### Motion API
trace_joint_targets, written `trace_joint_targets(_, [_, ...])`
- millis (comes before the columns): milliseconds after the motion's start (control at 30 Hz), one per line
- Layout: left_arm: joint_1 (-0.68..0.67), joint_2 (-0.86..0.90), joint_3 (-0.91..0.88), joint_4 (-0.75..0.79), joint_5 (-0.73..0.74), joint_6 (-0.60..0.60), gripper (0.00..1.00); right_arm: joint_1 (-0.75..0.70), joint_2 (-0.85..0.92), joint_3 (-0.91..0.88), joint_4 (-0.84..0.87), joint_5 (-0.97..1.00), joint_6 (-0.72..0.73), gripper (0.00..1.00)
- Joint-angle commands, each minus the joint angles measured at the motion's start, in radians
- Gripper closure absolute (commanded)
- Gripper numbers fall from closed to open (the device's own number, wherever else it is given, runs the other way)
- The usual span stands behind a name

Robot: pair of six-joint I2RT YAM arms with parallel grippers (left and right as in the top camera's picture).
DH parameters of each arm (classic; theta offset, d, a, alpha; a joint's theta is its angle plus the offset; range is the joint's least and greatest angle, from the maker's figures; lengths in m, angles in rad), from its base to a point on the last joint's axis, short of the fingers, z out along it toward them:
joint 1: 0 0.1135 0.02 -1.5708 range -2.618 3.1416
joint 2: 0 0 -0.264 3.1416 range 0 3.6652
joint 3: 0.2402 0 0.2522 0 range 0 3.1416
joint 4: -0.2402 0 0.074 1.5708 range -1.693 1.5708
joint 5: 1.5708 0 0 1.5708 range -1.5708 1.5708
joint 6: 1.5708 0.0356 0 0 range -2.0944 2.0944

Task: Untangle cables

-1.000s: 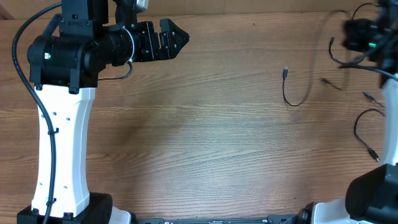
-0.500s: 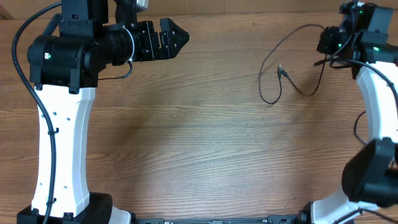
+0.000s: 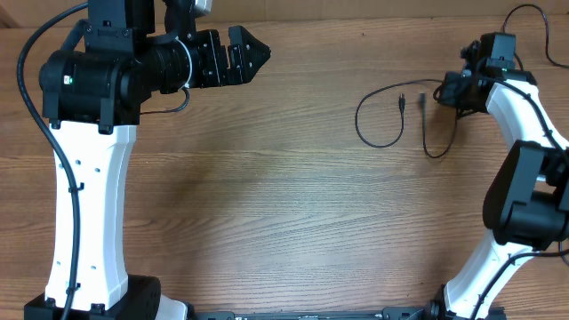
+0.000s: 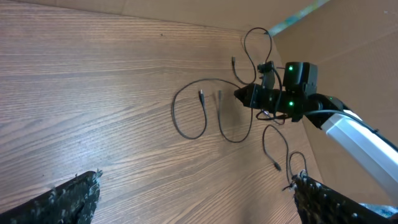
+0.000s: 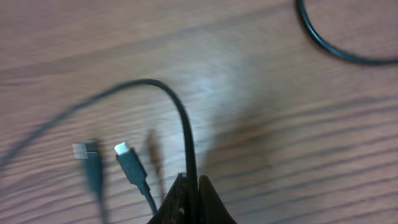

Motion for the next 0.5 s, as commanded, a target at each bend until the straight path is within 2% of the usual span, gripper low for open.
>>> trace_joint_targets(0, [-0.008,0.003,0.009,0.0,-0.01,0.002,0.0,-0.055,0.012,0.002,-0.011,0.061,-0.003,0.96])
trace_joint_targets(233, [-0.018,0.003,0.009,-0.003,-0.038,0.001,0.0,-0.124,0.013,-0.011,-0.006,0.005,-0.003,0.96])
trace_joint_targets(467, [-0.056,0.003,0.009,-0.003,-0.102,0.001,0.0,-0.131,0.016,-0.023,0.04,-0.024,-0.011,0.96])
